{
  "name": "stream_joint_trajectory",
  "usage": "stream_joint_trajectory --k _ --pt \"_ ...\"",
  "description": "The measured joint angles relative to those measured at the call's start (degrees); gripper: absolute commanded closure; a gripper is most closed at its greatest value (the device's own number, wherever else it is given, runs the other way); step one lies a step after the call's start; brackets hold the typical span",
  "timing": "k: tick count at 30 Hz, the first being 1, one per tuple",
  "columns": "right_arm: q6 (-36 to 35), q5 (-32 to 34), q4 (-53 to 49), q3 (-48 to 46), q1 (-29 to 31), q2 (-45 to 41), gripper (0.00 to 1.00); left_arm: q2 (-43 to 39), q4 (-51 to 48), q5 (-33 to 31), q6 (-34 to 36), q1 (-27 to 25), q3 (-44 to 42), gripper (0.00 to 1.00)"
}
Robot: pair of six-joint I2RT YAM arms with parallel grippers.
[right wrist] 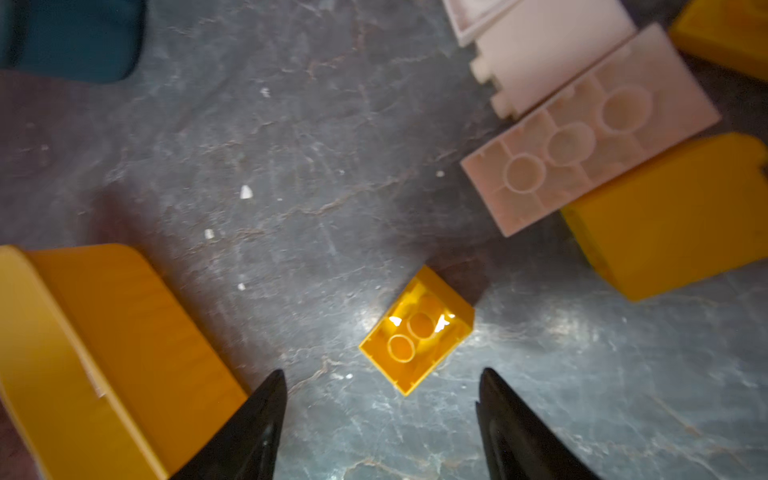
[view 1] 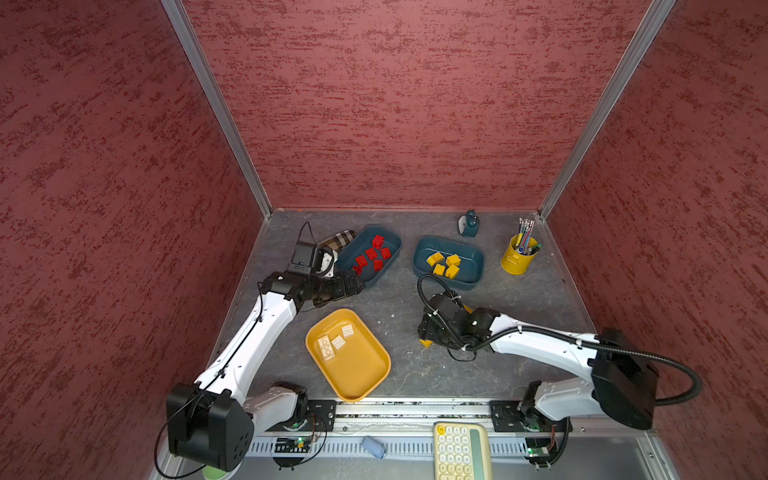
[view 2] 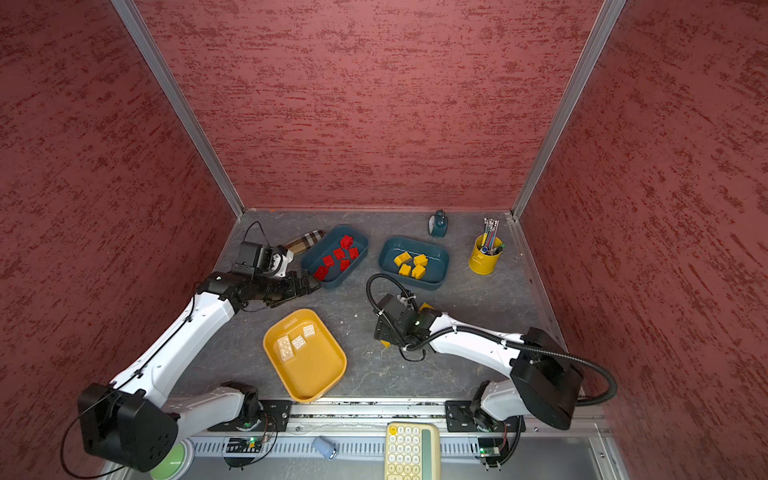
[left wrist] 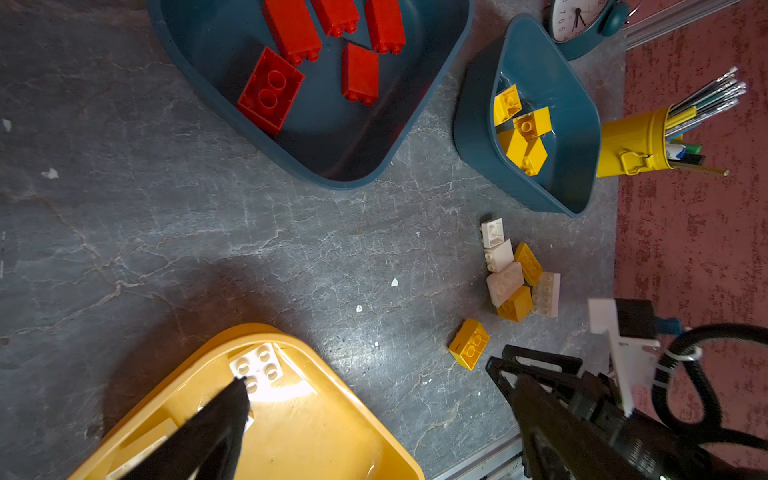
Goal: Sort the legos into containers by color
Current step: 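Lift the left gripper from the tray while the right gripper grasps a yellow brick, then carry the yellow brick with the right gripper over the larger teal tub and release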
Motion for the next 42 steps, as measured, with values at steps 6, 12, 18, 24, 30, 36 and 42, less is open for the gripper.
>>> stream_joint_trajectory --k 6,12,18,24,30,36,42 --pt "3.63 1.53 -2.54 3.08 0.00 5.44 0.35 -1.55 1.36 2.47 0.57 1.42 -2.27 0.01" --pt "4.55 1.88 -3.13 6.95 0.00 10.80 0.40 -2.56 2.80 4.37 0.92 3.43 -3.69 0.01" --pt "5.05 1.86 -5.03 9.20 0.35 15.17 0.51 -2.60 3.54 5.77 1.90 4.31 -3.69 0.01" --pt "3.65 3.28 -8.98 12.46 1.22 17.73 0.73 -3.04 3.87 6.60 2.73 4.52 -4.33 0.01" --pt "-0.07 7.23 -14.73 16.22 1.20 17.79 0.81 -3.50 5.05 8.17 2.89 4.57 -5.86 0.01" --pt "-8.66 13.07 -17.57 24.68 -5.57 15.69 0.81 -3.56 6.97 10.93 2.01 4.57 -6.25 0.01" --pt "-19.30 16.46 -16.90 29.29 -18.18 14.16 0.80 -3.56 9.94 13.53 -0.26 3.91 -6.25 0.01"
